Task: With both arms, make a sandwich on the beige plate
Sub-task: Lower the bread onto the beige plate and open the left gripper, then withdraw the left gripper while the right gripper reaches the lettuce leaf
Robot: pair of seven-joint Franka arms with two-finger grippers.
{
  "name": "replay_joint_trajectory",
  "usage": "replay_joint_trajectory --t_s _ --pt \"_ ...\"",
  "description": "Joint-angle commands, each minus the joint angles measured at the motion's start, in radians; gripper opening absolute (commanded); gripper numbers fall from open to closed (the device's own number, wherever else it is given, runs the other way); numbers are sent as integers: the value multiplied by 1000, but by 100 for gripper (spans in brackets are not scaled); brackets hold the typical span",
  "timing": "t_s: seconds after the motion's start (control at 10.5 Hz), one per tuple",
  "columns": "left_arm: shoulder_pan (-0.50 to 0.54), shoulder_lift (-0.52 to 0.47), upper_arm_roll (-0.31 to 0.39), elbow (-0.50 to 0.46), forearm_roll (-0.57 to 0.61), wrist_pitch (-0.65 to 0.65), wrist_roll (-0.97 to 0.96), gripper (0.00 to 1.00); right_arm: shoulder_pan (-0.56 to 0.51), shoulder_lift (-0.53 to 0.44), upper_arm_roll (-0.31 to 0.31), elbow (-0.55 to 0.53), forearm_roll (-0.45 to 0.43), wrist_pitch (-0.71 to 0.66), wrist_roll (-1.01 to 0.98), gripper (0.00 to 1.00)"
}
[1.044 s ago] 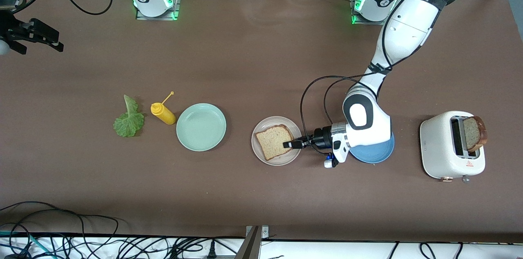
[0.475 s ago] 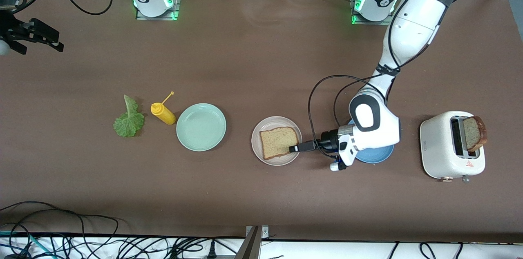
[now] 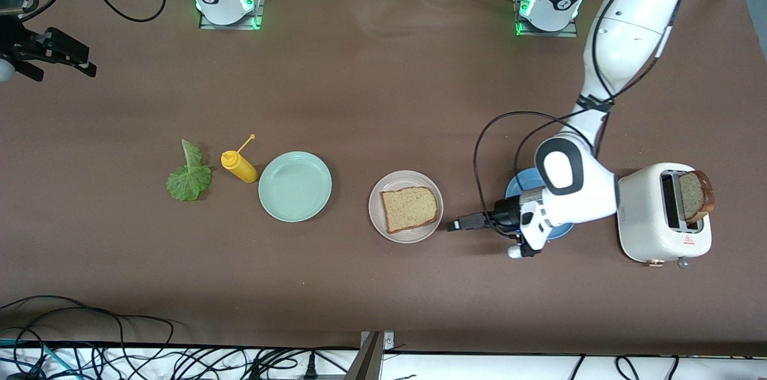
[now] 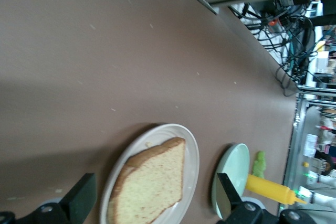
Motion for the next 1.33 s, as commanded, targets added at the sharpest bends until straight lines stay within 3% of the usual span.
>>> replay_joint_trajectory --t_s 0.0,0.38,0.95,1.23 --pt "49 -115 0 -84 196 -48 -113 100 -1 9 2 1 19 23 -13 100" --pt "115 -230 72 -127 530 -211 -178 100 -4 19 -1 1 22 17 -11 100" --pt "176 -389 141 -200 829 -326 -179 100 -4 131 0 -26 -14 77 6 100" --pt "176 -469 149 -198 974 -407 -179 100 -1 136 2 -199 -42 271 7 100"
